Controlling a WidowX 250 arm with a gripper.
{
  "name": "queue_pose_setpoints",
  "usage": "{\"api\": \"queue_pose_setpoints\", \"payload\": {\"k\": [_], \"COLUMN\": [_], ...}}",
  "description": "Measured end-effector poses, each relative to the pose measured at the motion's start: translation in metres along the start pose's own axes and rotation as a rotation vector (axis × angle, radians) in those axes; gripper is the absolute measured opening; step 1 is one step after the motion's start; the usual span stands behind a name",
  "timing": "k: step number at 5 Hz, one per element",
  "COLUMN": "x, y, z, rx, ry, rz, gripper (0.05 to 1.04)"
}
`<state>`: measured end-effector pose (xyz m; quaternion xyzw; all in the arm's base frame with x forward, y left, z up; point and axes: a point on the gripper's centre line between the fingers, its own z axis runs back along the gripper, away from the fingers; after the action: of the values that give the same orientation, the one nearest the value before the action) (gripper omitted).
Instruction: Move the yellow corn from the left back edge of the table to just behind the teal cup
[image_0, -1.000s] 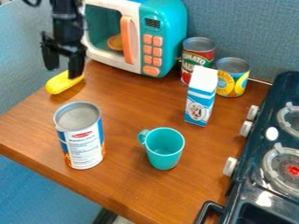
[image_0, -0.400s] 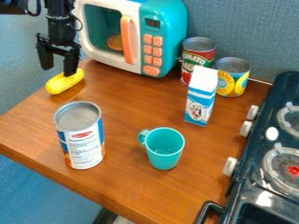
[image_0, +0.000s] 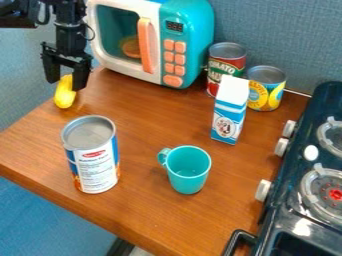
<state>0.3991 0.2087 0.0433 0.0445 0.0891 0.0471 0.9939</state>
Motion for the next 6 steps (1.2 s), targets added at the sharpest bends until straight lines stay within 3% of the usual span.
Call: {"api": "queue_pose_setpoints", "payload": {"k": [1, 2, 3, 4, 6], "x": [-0.006, -0.010, -0.014, -0.015, -0.022], "y": [-0.005, 0.005, 0.005, 0.003, -0.002], "z": [-0.013, -0.015, -0.024, -0.023, -0.005], "rx": [-0.035, -0.039, -0.038, -0.038, -0.040], "ry": [0.035, 0.035, 0.056, 0.039, -0.035], "rz": [-0.040, -0.037, -0.021, -0.021, -0.009], "gripper": [1.001, 1.001, 0.919, 0.712, 0.704]}}
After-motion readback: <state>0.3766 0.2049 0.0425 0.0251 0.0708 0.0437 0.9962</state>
